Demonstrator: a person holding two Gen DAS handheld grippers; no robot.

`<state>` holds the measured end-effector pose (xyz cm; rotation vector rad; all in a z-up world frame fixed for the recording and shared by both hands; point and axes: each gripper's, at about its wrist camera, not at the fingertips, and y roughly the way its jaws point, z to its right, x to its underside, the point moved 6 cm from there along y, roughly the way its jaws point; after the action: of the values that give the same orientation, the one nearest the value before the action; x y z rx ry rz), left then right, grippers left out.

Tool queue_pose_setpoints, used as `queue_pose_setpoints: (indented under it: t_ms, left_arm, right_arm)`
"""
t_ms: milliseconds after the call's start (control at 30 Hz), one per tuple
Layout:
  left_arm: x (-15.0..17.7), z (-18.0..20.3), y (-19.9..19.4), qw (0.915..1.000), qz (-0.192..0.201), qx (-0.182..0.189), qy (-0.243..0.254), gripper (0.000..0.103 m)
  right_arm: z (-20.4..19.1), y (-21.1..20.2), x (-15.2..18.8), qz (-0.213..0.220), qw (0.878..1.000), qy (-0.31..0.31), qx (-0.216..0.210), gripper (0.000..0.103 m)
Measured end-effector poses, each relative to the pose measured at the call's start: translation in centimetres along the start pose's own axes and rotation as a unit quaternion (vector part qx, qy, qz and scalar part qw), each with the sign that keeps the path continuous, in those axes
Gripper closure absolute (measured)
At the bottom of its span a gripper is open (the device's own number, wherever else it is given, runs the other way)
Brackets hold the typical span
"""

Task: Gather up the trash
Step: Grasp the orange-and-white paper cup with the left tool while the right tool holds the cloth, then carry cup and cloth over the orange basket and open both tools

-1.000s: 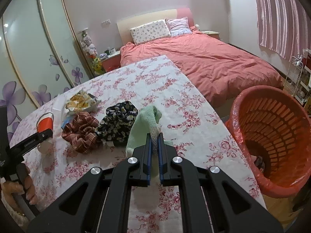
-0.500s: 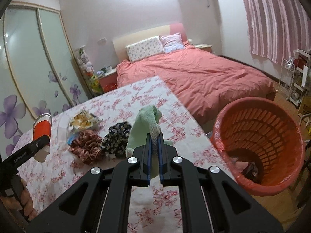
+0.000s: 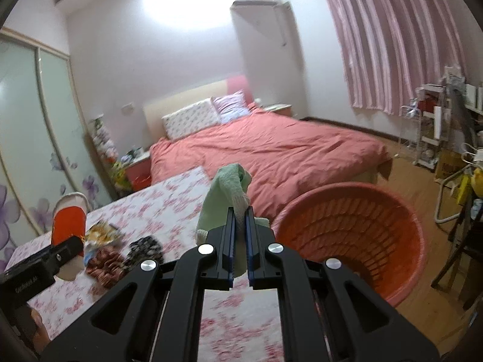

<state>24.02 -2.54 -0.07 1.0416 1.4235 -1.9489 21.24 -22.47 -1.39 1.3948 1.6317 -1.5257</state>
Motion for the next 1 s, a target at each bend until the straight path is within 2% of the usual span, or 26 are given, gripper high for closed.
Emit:
queue_pose_setpoints:
  t_ms: [233, 500, 767, 1000]
  left_arm:
    - [-0.2, 6.0, 1.6, 0.9980, -0.005, 0.052, 0.034, 0.026]
    - [0.3, 11.8, 4.4, 0.9929, -0.022, 0.102, 0.056, 0.026]
    - [1.4, 15.9, 7.4, 0.9863, -0.043, 0.138, 0.078, 0.026]
    - [2.3, 18.5, 10.5, 0.9815, -0.063, 0.155, 0.094, 0.026]
  right_arm:
    - [4.5, -0.2, -1.3, 0.024, 0.999, 0.023, 0.043, 0.097]
    - [8.6, 1.0, -1.9, 0.028, 0.996, 0.053, 0.073, 0.097]
    - [11.3, 2.0, -1.4, 0.021, 0.994, 0.072, 0.081, 0.097]
    - [12.4, 2.8, -1.1, 0.010, 0.993, 0.089, 0.079, 0.097]
